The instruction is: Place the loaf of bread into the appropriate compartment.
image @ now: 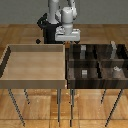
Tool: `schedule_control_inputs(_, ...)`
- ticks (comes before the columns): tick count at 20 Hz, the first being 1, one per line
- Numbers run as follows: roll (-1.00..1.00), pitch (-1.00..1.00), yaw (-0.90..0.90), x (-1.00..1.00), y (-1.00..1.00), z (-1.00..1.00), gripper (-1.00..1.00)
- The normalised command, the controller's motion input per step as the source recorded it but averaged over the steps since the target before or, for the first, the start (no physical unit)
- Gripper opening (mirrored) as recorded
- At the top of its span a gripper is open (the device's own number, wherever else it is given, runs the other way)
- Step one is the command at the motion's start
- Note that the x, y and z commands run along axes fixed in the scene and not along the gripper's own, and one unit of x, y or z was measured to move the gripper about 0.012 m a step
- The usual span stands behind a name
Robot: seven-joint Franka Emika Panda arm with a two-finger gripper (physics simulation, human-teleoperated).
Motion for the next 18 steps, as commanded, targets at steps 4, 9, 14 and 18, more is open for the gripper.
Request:
schedule_control_inputs(4,0.0,0.0,0.0,0.0,1.0,0.0,-1.0)
schedule_control_inputs(9,0.0,0.0,0.0,0.0,1.0,0.0,-1.0)
schedule_control_inputs(14,0.0,0.0,0.0,0.8,0.0,0.0,-1.0)
schedule_control_inputs(18,0.0,0.0,0.0,1.0,0.0,0.0,-1.0)
